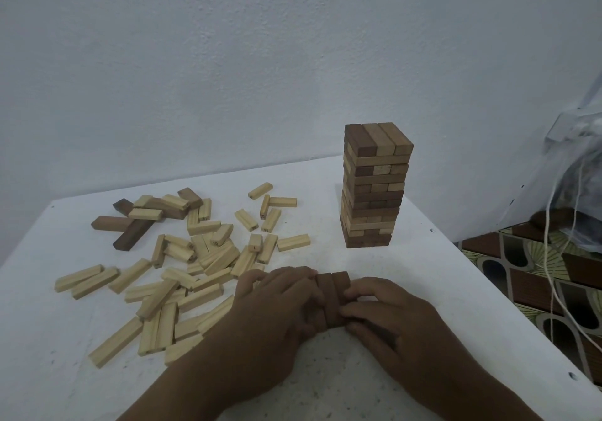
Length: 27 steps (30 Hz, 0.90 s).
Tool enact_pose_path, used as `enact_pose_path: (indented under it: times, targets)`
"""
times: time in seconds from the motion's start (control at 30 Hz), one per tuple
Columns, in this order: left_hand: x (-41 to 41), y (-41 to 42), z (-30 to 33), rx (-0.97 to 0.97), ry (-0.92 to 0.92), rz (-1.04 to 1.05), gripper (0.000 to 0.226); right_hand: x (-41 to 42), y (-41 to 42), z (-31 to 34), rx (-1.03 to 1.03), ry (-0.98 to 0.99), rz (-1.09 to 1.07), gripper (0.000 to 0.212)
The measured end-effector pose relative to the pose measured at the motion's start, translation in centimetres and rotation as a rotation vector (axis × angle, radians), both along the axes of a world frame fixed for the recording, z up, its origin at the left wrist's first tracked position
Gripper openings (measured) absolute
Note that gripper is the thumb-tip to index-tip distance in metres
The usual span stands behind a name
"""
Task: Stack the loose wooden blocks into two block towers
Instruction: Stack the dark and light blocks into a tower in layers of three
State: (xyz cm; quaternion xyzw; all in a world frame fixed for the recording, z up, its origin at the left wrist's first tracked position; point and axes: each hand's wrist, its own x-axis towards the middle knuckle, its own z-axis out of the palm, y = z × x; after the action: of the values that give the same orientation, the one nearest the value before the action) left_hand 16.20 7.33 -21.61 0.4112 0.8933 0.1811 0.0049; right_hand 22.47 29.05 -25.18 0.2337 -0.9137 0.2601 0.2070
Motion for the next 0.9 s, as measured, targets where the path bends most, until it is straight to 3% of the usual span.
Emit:
enact_pose_path:
  times: [0.1,0.2,0.37,0.43,0.53,0.67,0.9]
  targets:
    - [0.0,0.0,-0.1,0.001,0.01,-0.002,0.034,-0.5,-1.2,0.7,-0.091,0.053,-0.117,0.032]
    - [-0.1,0.0,-0.1,0.0,0.006,0.003,0.035,0.1,-1.4,1.0,-0.059,0.004,-0.12,0.035]
    - [-0.8,-0.1,-0.3,0.004,-0.003,0.038,0.048,-0.1,-0.8,0.7,-0.034,0.091,-0.12,0.039]
    - [-1.1,0.1,-0.2,0.036,-0.007,0.022,0.038,0.0,-0.8,0.4,-0.038,0.105,-0.114,0.04]
    - [-1.3,-0.1,-0.4,0.117,0.014,0.012,0.025,0.1,-0.7,0.5,-0.049,0.05,-0.066,0.033]
    - [-1.1,0.0,-0.6,0.098,0.005,0.023,0.032,0.0,-0.3,0.4,-0.079,-0.046,-0.093,0.032]
    - [0.2,0.4,0.0,0.074,-0.024,0.082,0.027,0.7,-0.8,1.5,-0.095,-0.278,-0.088,0.057]
